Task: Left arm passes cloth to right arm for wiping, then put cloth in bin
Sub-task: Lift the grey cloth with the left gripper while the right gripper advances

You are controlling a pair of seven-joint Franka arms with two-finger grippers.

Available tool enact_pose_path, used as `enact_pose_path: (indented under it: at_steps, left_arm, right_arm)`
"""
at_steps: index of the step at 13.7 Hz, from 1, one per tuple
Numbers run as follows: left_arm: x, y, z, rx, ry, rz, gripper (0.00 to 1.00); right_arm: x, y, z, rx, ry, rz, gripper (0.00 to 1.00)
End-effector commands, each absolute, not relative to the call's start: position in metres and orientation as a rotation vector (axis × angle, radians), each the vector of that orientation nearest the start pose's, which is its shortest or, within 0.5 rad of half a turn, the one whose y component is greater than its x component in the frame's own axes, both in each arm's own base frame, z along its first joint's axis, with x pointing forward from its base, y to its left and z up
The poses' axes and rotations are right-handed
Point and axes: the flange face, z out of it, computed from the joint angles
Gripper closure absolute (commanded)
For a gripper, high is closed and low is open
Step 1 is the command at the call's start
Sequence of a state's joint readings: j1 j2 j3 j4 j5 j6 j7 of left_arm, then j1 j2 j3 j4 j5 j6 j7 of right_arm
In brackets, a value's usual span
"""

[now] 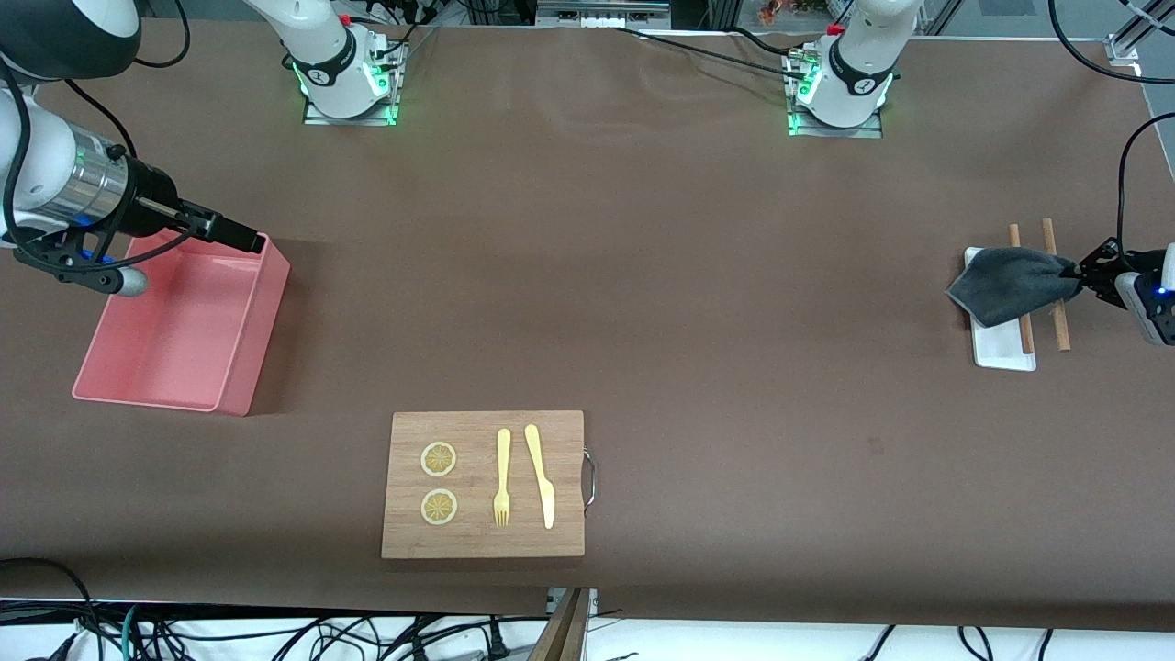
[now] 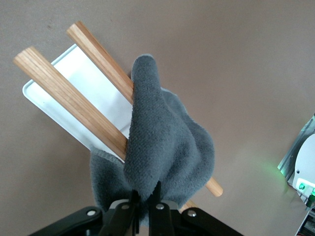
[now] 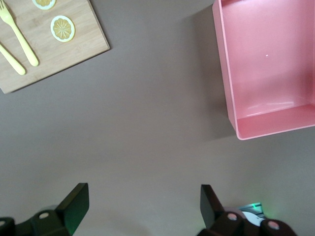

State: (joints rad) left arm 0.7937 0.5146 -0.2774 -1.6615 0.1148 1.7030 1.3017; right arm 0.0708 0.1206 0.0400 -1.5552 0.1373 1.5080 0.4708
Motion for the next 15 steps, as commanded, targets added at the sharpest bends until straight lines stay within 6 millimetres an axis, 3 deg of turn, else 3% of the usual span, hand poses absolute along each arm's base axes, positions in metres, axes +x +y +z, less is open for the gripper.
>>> enact_pose_path:
  at_steps: [1,3,5,9,11,15]
  left_arm:
    - [0.522,0.336,0.291,-3.222,1.414,0.423,1.00]
    - [0.526,0.335,0.300,-3.233,1.396,0.395,1.00]
    - [0.535,0.331,0.328,-3.269,1.386,0.416,1.00]
    - [0.548,0.301,0.359,-3.353,1.188,0.581,1.00]
    - [0.565,0.273,0.382,-3.340,1.157,0.648,1.00]
    - [0.597,0.177,0.400,-3.469,0.994,0.728,1.00]
  right_arm:
    - [0.577,0.089,0.563,-2.972,0.578,0.302,0.00]
    - [0.577,0.090,0.564,-2.973,0.576,0.297,0.00]
    - [0.578,0.093,0.562,-2.970,0.598,0.297,0.00]
    - [0.578,0.109,0.566,-2.848,0.729,0.326,0.00]
    - [0.579,0.119,0.566,-2.835,0.787,0.319,0.00]
    - [0.579,0.144,0.564,-2.820,0.850,0.301,0.00]
